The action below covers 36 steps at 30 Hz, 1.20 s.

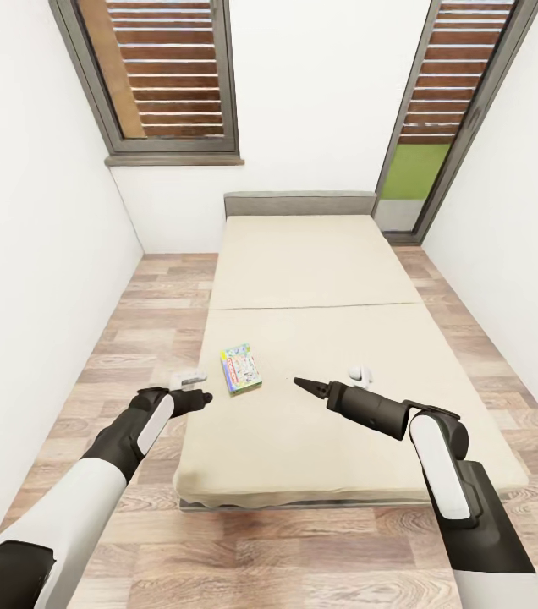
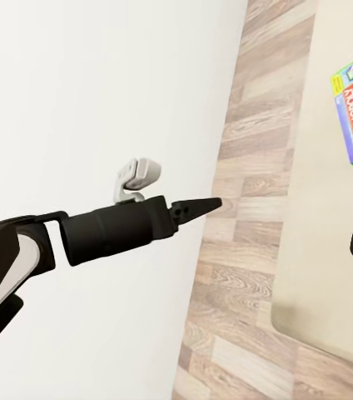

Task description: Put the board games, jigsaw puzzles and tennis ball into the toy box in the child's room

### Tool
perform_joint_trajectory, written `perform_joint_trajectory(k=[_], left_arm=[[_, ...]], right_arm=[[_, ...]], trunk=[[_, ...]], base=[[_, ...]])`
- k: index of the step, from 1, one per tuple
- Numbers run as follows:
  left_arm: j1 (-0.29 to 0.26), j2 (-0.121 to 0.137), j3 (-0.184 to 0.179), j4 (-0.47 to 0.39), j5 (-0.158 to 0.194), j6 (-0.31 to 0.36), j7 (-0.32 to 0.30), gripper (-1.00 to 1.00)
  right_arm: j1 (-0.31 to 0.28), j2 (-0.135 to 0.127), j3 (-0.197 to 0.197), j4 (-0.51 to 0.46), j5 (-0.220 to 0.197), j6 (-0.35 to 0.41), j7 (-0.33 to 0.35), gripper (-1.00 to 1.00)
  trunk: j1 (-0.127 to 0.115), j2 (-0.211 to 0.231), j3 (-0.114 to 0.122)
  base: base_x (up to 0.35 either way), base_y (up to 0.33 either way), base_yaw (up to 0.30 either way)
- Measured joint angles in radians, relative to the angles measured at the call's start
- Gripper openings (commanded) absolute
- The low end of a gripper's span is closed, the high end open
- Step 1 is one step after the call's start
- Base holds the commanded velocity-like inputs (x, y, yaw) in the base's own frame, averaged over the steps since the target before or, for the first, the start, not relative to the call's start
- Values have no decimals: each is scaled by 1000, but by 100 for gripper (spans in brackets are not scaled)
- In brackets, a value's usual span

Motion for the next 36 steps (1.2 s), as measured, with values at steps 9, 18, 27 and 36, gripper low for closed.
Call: perform_joint_trajectory(k=[9, 18, 27, 36], left_arm=[[0, 5, 0, -29, 7, 49, -6, 100], [-1, 8, 6, -81, 9, 144, -5, 100], [-181, 9, 110, -97, 13, 304, -9, 100], [-324, 4, 188, -88, 16, 404, -5, 100]], right_arm=[[5, -1, -4, 3, 1, -9, 3, 100], [9, -1, -5, 4, 3, -14, -4, 100], [10, 2, 4, -16, 5, -18, -7, 100], [10, 4, 27, -31, 5, -16, -3, 100]], trunk=[[0, 0, 0], [0, 0, 0], [0, 0, 0], [0, 0, 0]], base=[[0, 0, 0], [0, 0, 0], [0, 0, 0], [0, 0, 0]])
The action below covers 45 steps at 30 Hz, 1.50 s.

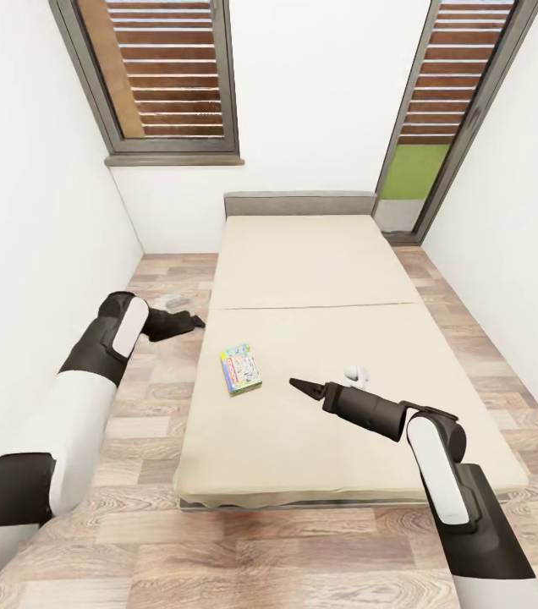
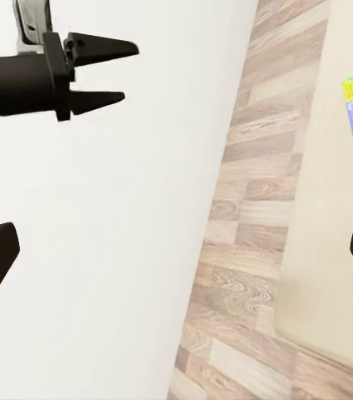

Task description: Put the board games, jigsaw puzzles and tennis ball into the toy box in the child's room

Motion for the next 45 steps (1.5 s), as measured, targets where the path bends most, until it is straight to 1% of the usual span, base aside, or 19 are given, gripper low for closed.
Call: perform_joint_trajectory(k=[1, 2, 6, 16, 26, 30, 31, 35, 45], left_arm=[[-25, -1, 4, 0, 1, 5, 0, 100], [-35, -2, 5, 0, -1, 7, 0, 100], [-61, -1, 8, 1, -2, 12, 0, 100], [-72, -1, 1, 2, -8, 2, 4, 100], [-69, -6, -4, 2, -13, -7, 7, 100], [-68, -7, -4, 4, -13, -48, 7, 100], [-67, -7, -4, 8, -13, -71, 7, 100], [-65, -7, -5, 28, -13, -107, 7, 100], [-62, -8, -5, 53, -15, -133, 7, 100]], right_arm=[[0, 0, 1, -1, 0, 0, 1, 100], [0, 0, 2, -1, -1, 0, 1, 100], [0, -4, 1, -2, -1, 0, 4, 100], [0, -6, -15, -2, 1, -1, 5, 100], [-1, -3, -17, 0, 1, -1, 7, 100], [-1, -4, -18, 0, 0, -1, 6, 100], [0, -3, -18, 0, 0, 0, 6, 100], [-1, -3, -17, 0, 0, 0, 6, 100], [-1, -2, -17, 0, 0, 0, 6, 100]], trunk=[[0, 0, 0], [0, 0, 0], [0, 0, 0], [0, 0, -1], [0, 0, -14], [0, 0, -20], [0, 0, -22], [0, 0, -28], [0, 0, -45]], base=[[0, 0, 0], [0, 0, 0], [0, 0, 0], [0, 0, 0], [0, 0, 0], [37, 0, 0], [72, 0, 0], [89, 0, 0], [150, 0, 0]])
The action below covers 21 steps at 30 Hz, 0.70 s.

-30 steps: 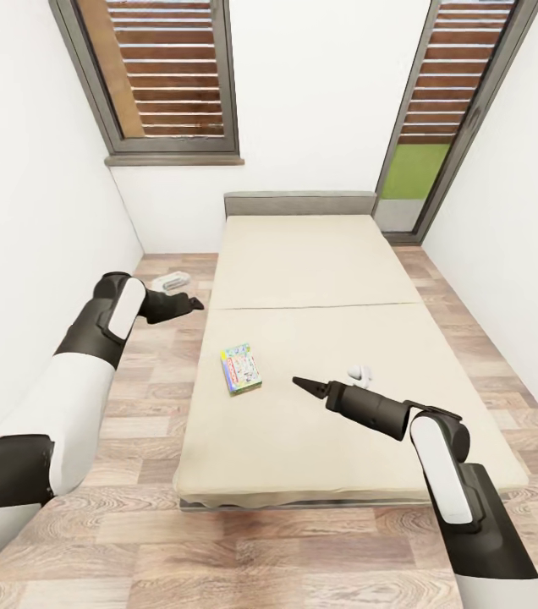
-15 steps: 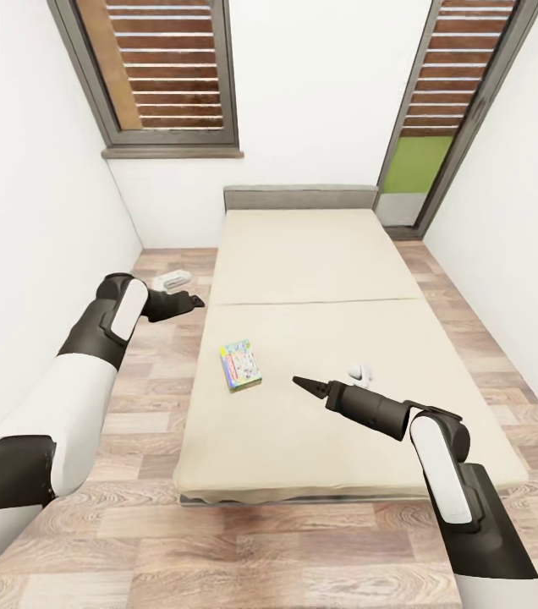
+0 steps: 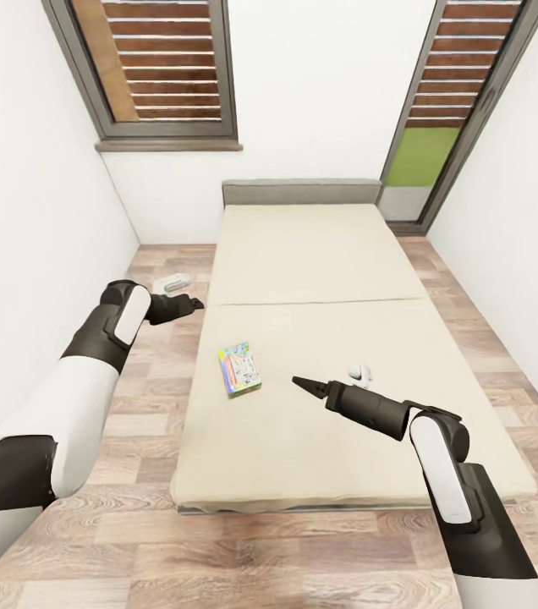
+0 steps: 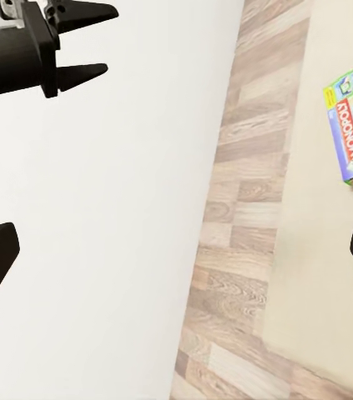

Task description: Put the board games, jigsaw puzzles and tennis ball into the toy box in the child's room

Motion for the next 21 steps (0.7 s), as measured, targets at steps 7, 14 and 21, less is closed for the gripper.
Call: perform_joint_trajectory(k=[7, 14, 21], left_arm=[[0, 1, 0, 2, 0, -2, 0, 100], [0, 1, -1, 2, 0, -2, 0, 100], [10, -1, -1, 3, 0, -7, 0, 100]], right_arm=[[0, 1, 2, 0, 0, 0, 0, 100], [0, 1, 4, 0, 2, 0, 0, 100], [0, 0, 2, 0, 1, 0, 0, 100]], trunk=[[0, 0, -12], [0, 0, -23], [0, 0, -35]], base=[[42, 0, 0], [79, 0, 0], [111, 0, 0]])
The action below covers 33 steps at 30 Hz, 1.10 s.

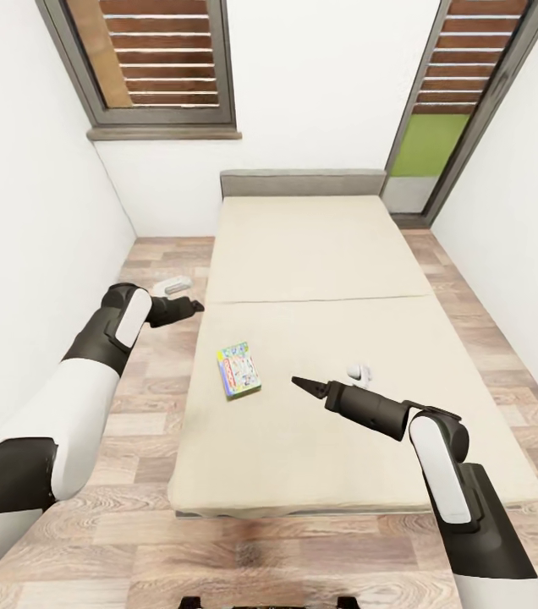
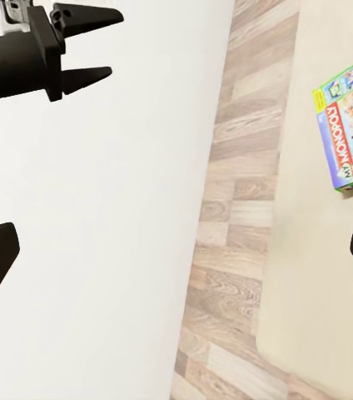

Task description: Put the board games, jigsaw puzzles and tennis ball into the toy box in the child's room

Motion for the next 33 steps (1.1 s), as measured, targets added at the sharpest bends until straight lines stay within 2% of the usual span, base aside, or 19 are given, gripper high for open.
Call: perform_joint_trajectory(k=[6, 15, 33], left_arm=[[7, 0, -11, 0, 1, -38, 0, 100], [13, -4, -44, 0, 1, -51, 0, 100], [18, -4, -52, 0, 0, -53, 0, 100]], right_arm=[[0, 0, 0, 0, -1, 0, 0, 100], [0, 0, 0, 0, -1, 0, 1, 100], [0, 1, 4, 0, 5, 1, 0, 100]], trunk=[[0, 0, -10], [0, 0, -25], [0, 0, -54]], base=[[35, 0, 0], [113, 0, 0], [8, 0, 0]])
